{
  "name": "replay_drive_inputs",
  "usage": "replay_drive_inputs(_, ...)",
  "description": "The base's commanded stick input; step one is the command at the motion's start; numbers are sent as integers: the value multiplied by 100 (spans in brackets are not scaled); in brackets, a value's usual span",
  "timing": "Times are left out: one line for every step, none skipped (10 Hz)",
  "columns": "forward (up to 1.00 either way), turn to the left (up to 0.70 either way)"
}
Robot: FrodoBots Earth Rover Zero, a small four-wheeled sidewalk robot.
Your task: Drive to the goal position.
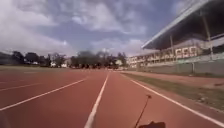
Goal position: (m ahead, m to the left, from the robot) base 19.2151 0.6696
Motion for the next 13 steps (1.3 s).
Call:
replay_drive_inputs(70, 0)
replay_drive_inputs(70, 0)
replay_drive_inputs(70, 0)
replay_drive_inputs(70, 0)
replay_drive_inputs(70, 0)
replay_drive_inputs(70, 0)
replay_drive_inputs(70, 0)
replay_drive_inputs(70, 0)
replay_drive_inputs(70, 0)
replay_drive_inputs(70, 0)
replay_drive_inputs(70, 0)
replay_drive_inputs(70, 0)
replay_drive_inputs(70, 0)
